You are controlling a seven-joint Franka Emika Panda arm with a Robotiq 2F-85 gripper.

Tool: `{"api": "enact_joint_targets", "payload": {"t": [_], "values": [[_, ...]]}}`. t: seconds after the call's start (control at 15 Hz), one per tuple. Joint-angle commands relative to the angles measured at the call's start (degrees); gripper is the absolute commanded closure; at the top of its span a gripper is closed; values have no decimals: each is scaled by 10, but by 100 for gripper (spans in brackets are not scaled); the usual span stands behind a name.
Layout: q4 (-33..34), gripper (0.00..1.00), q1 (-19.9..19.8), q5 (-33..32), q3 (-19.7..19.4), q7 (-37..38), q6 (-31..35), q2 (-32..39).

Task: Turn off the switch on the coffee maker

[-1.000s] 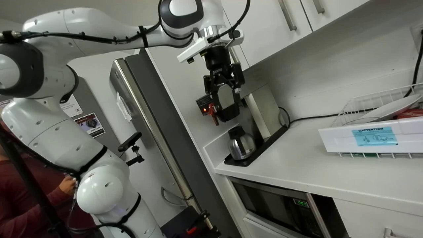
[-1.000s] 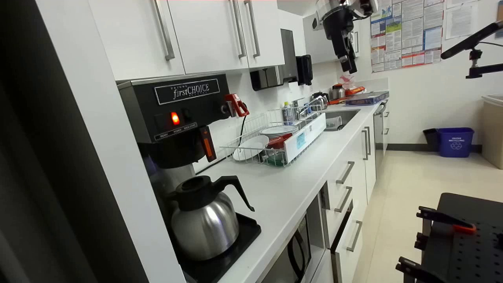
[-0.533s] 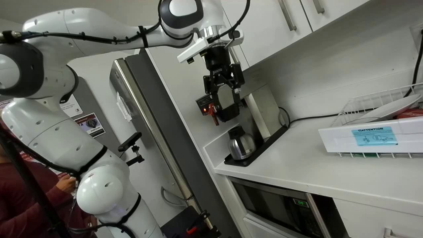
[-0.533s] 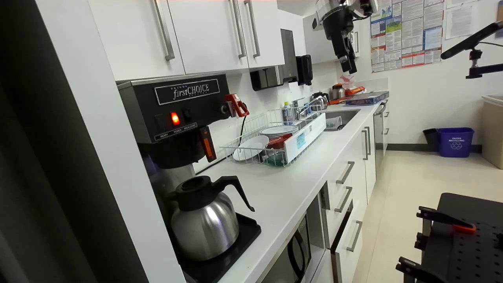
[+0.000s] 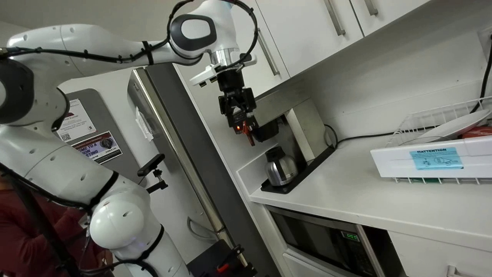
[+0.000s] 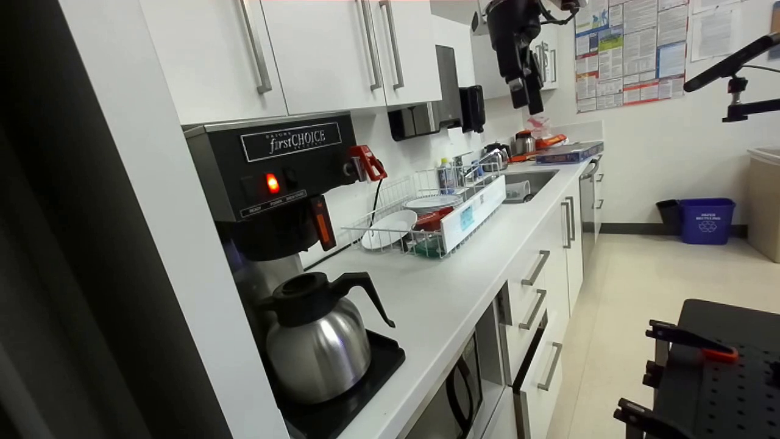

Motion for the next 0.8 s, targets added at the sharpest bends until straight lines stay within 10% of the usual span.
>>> {"api": "enact_joint_targets", "payload": {"t": [0.0, 0.73], "values": [[-49, 0, 28, 27, 49, 49, 28, -59], [-66, 0, 62, 43, 84, 56, 38, -74]]}}
